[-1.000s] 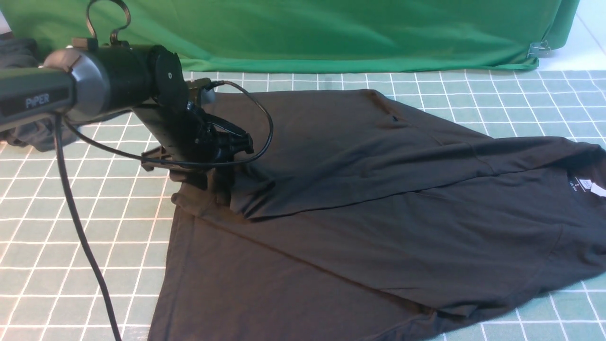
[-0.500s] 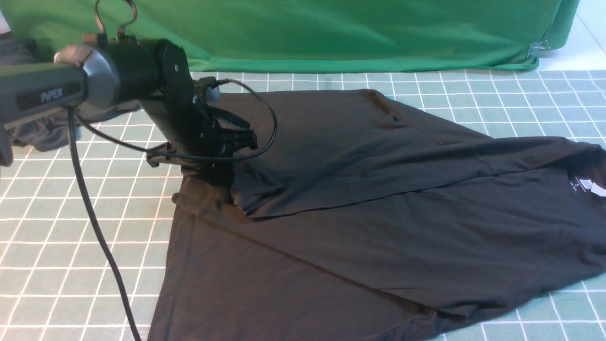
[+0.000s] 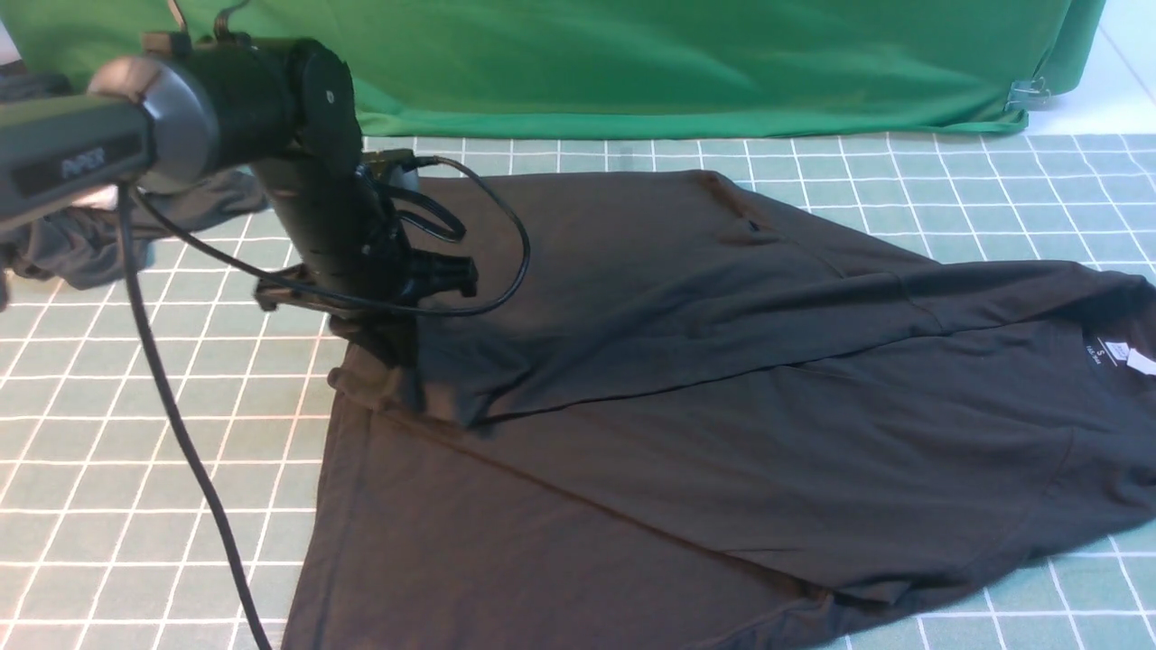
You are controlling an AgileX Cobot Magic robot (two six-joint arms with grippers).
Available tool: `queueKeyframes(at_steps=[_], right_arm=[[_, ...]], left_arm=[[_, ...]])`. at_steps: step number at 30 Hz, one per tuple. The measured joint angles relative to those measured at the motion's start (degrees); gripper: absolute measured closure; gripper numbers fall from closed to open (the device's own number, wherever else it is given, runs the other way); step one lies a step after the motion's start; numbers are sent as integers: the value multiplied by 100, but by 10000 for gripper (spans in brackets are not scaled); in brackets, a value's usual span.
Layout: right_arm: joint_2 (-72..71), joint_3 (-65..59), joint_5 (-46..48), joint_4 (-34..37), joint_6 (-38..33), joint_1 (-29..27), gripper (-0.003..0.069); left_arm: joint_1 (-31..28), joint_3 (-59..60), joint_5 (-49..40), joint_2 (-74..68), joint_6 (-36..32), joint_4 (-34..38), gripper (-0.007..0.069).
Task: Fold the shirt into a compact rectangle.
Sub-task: 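Fold the left side of the dark shirt inward over its body with the left gripper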
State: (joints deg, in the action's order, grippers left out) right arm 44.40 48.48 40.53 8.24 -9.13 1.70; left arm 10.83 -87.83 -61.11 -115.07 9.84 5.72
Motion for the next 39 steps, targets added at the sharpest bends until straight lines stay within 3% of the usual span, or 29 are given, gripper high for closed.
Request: queueKeyframes(at_steps=[4,12,16,20,25,32,37,39], right_arm=[[0,0,0,0,0,0,503],[0,0,5,5,0,0,503],[0,0,0,-5,0,0,503],[0,0,0,-7,0,0,503],[0,0,4,-7,0,0,503],[0,0,11,-7,0,0,503],[0,0,17,-7,0,0,503],[0,0,17,-7,0,0,502]], left_arm=[[0,7,-716,376,-65,-110,602],[0,417,-840,410,-169,-486,602],[0,463,-5,373,-136,-1112,602],[0,463,1045,354,-103,-1199,602],[0,463,1177,336,-95,-1430,582],[0,388,506,336,462,-2432,393],[0,91,-544,336,481,-2447,237],[0,25,-757,342,441,-2116,182]])
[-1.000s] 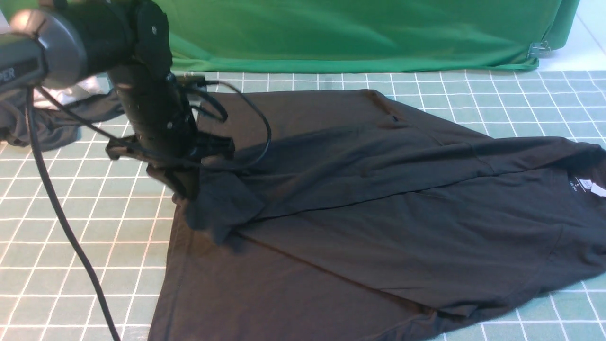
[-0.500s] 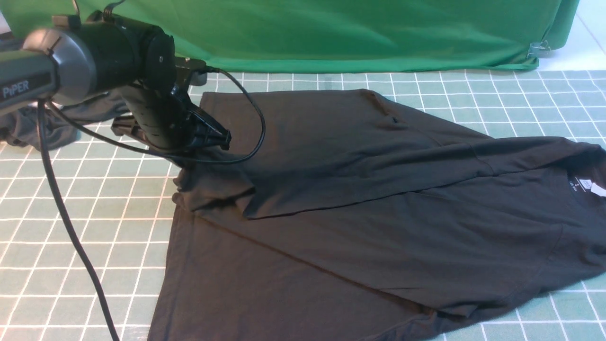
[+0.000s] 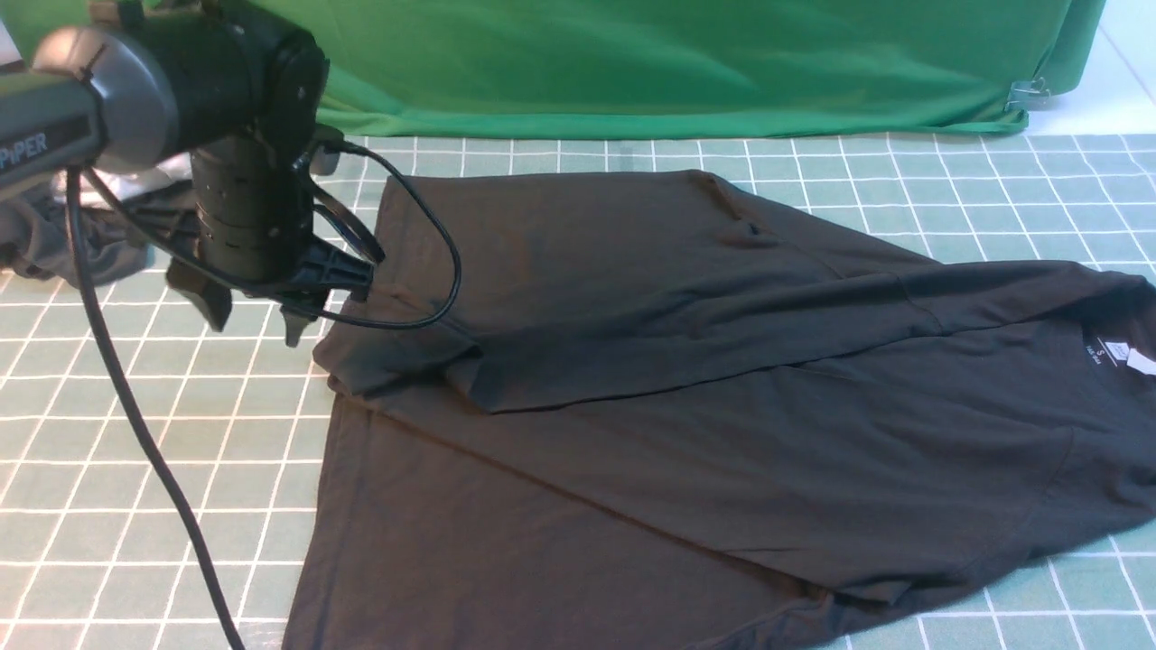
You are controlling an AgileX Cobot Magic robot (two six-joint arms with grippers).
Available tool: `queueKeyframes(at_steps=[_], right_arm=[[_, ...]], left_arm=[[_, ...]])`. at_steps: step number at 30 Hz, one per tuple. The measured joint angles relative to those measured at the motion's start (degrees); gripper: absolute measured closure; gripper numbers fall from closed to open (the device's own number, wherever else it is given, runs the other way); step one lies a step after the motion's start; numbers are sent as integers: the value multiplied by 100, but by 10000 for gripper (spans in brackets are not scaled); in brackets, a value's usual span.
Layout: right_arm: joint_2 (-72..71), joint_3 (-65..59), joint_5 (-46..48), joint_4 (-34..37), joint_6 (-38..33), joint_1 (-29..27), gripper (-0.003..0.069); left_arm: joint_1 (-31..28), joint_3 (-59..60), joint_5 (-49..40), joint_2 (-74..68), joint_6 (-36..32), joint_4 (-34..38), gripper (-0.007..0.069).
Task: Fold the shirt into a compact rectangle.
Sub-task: 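Fold the left side of the dark shirt inward over its body with the left gripper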
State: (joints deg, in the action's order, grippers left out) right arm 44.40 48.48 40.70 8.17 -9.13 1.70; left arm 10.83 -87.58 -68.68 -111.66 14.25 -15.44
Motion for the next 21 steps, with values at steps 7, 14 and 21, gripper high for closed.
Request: queueKeyframes(at_steps=[7,14,21], right_arm=[[0,0,0,7,0,0,494],[0,0,0,7,0,0,494],[0,0,0,12,0,0,492]], left_arm=[[77,273,233,-7,-563,1732,146],[131,324,930,-211,-727,1399,235],[131,324,1193,-562,-895,1405,356]])
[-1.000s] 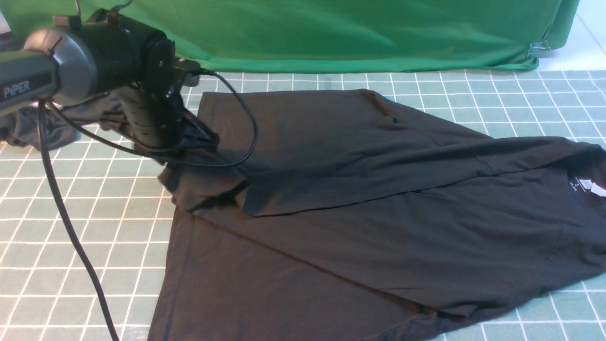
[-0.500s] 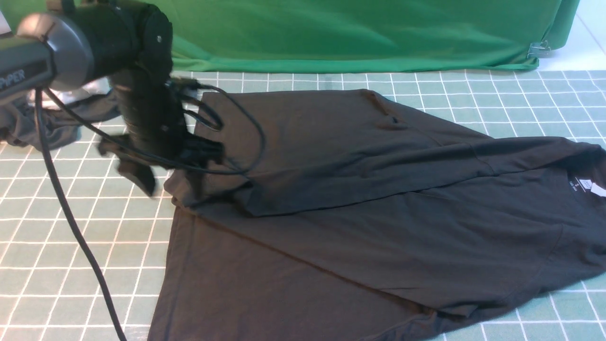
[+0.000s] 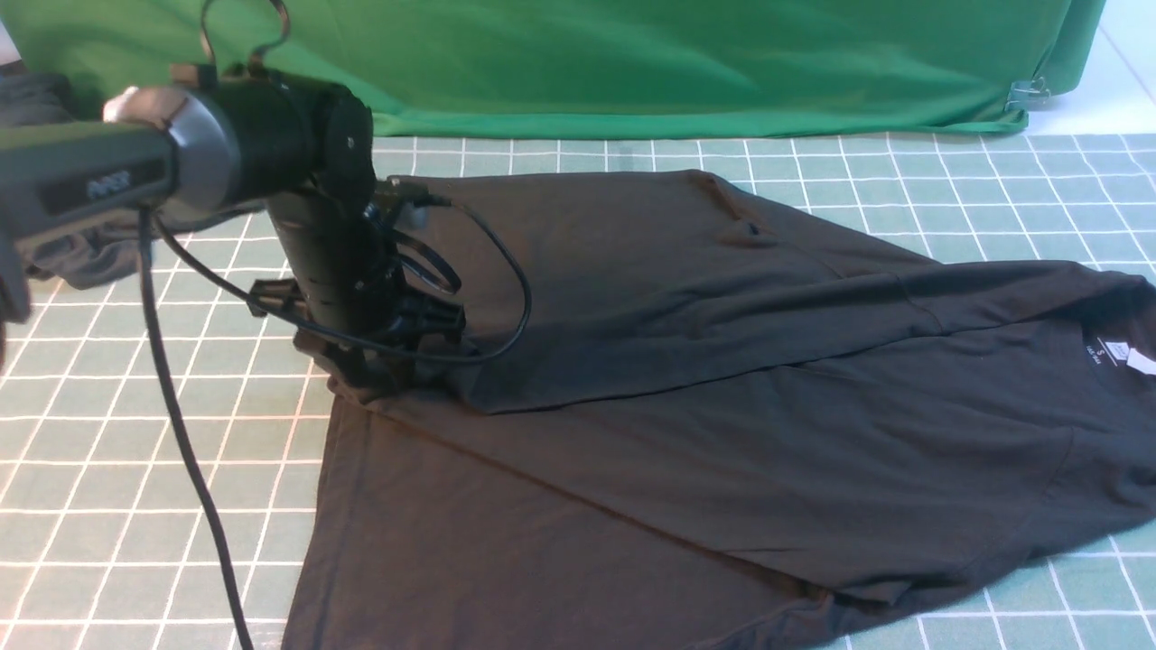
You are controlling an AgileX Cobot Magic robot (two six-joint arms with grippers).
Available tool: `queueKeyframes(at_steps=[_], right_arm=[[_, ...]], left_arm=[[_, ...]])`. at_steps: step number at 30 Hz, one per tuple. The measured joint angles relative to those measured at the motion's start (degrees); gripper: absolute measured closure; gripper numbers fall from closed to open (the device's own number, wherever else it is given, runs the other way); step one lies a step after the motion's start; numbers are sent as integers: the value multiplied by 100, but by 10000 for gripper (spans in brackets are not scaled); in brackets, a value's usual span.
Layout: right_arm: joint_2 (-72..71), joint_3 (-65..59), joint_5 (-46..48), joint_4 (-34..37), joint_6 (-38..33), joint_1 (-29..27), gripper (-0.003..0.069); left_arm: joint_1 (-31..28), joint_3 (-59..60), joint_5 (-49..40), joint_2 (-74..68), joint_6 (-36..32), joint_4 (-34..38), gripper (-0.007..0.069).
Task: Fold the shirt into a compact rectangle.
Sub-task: 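Fold the left side of the dark shirt inward over its body with the left gripper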
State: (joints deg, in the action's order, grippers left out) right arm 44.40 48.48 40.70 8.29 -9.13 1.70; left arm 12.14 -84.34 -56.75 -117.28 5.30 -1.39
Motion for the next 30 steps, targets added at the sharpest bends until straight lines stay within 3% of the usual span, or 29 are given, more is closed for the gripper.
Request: queueKeyframes(at_steps=[5,7,19,30], right_arm=[[0,0,0,0,0,0,492],[0,0,0,0,0,0,492],[0,0,0,0,0,0,484],[0,0,0,0,0,0,477]], left_arm=[[0,-26,-115,-41,-126,-50,551],[0,-38,-164,-30,-143,-130,596],[0,-32,-1194,381,-363,-373,611],[0,391,-1274,527,-279,-1019,610]])
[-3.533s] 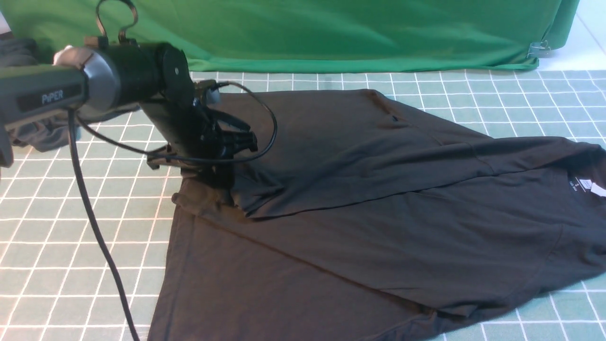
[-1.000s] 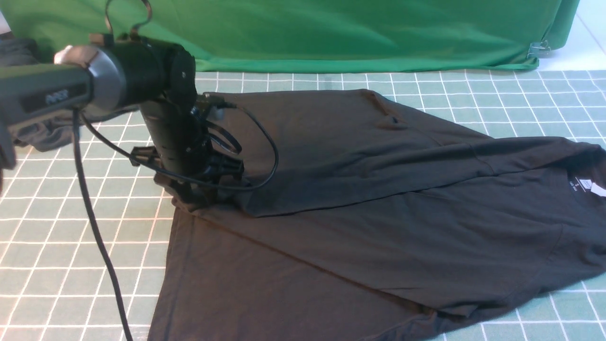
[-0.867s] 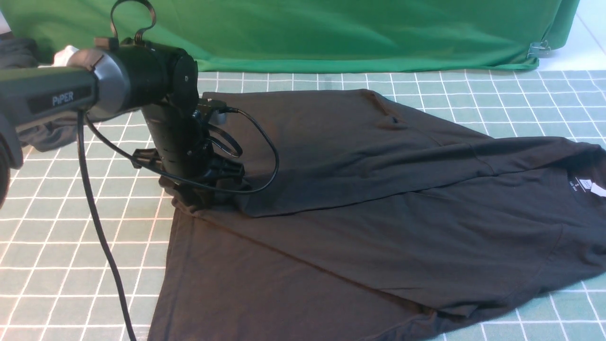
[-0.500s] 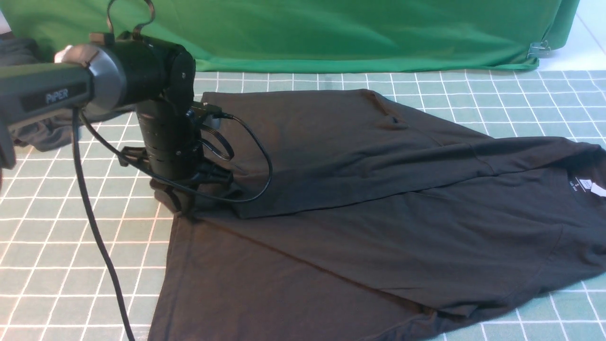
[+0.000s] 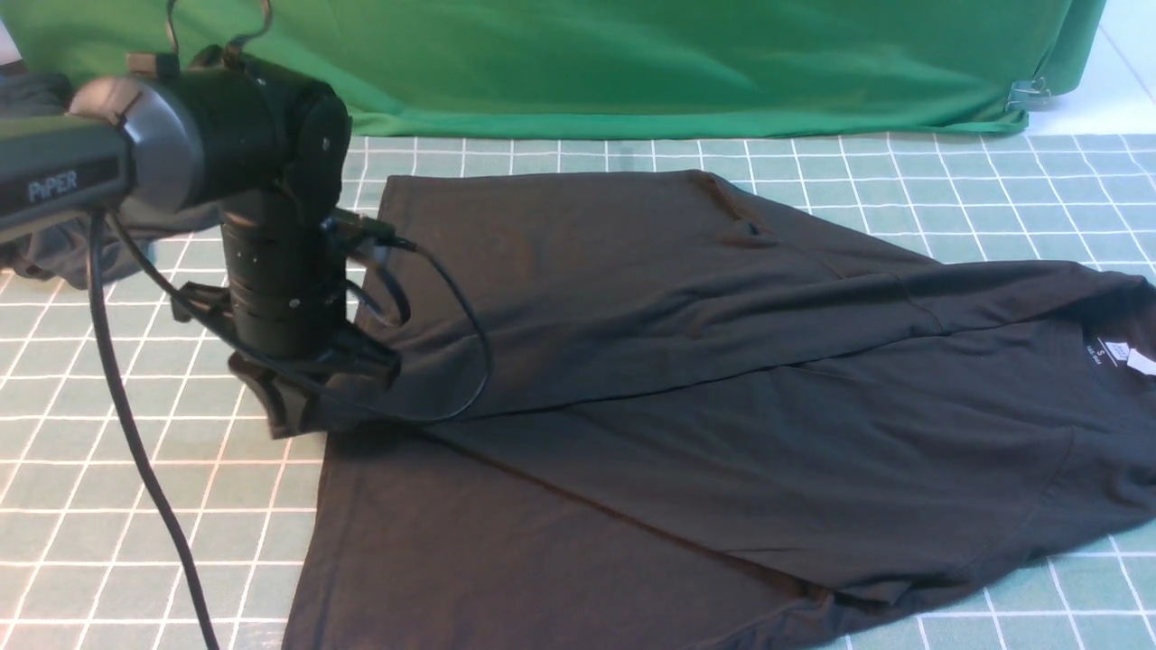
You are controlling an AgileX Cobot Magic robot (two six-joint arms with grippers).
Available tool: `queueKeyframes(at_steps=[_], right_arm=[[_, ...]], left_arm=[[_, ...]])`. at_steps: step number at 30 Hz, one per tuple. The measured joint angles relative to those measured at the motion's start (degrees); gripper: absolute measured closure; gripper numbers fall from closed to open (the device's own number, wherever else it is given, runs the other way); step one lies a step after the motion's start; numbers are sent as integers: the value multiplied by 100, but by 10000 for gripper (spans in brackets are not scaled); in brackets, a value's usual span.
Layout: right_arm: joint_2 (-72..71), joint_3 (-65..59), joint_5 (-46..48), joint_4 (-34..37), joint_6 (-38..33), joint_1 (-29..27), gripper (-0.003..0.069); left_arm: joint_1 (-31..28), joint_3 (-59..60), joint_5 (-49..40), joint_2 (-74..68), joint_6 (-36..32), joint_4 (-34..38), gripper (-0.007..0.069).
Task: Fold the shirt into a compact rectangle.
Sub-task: 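Fold the left side of the dark shirt inward over its body with the left gripper, then grasp the near edge of the shirt at its hem and shoulder corners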
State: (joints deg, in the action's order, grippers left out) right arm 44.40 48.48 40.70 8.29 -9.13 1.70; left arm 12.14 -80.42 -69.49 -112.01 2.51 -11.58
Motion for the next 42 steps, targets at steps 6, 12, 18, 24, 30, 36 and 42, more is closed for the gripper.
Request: queueKeyframes(at_steps=[6,12,18,24,30,36,42], right_arm=[[0,0,0,0,0,0,475],[0,0,0,0,0,0,474],[0,0,0,0,0,0,473],[0,0,0,0,0,0,473],[0,0,0,0,0,0,472],[0,0,0,2,0,0,471],[0,0,0,2,7,0,471]], left_arm=[[0,7,-1,5,556,-743,542],[0,7,4,305,759,-304,350],[29,539,20,1194,645,1248,244],[412,2436,171,1722,1241,1569,251],[504,3814,1185,1771,1523,2034,256],[504,4026,1551,1935,1535,2128,258],[504,4051,1593,1942,1547,2153,306]])
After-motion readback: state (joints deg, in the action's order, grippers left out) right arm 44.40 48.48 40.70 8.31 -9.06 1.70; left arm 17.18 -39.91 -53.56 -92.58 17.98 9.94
